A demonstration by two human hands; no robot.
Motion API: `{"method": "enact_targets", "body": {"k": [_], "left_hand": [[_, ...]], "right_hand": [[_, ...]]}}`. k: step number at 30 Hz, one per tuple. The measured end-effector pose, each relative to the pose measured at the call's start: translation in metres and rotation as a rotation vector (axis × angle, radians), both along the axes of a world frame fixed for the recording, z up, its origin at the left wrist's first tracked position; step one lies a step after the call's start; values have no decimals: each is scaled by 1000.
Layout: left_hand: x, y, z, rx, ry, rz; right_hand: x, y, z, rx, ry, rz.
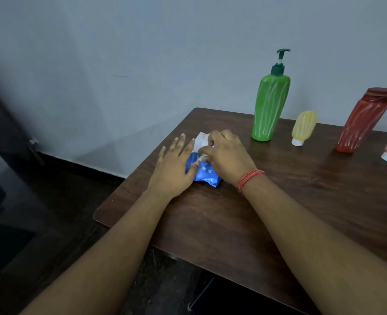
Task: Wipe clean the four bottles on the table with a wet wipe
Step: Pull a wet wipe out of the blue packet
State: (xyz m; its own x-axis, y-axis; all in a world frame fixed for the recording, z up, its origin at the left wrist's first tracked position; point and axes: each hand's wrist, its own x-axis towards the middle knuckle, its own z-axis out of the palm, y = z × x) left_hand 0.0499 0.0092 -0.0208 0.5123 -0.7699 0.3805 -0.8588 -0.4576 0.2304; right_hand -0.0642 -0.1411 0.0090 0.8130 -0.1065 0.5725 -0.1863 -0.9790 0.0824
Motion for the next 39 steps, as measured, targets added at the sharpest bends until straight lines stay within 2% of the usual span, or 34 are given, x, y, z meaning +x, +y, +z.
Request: {"method": "enact_targets", "body": {"k": [6,14,17,20,24,33,36,39], "left_hand": [[0,-2,-2,17,91,1],[-3,-4,0,12,110,67],[-2,-5,0,8,78,56],[-1,-4,0,2,70,67],[-2,-3,1,-45,87,53],[-4,-1,5,-15,104,52],[-5,-1,6,-9,111,60],[-6,-1,6,-8,111,72]], "right_hand": [[3,-3,-8,-64,68,45],[10,7,-4,4,246,-58],[12,9,-1,99,236,-77],[14,8,-2,319,128,-103],[13,6,-7,674,-84,-17],[1,4,1,1277,-556,113],[-3,0,7,1413,-718,131],[-11,-7,17,1455,-815,123]]}}
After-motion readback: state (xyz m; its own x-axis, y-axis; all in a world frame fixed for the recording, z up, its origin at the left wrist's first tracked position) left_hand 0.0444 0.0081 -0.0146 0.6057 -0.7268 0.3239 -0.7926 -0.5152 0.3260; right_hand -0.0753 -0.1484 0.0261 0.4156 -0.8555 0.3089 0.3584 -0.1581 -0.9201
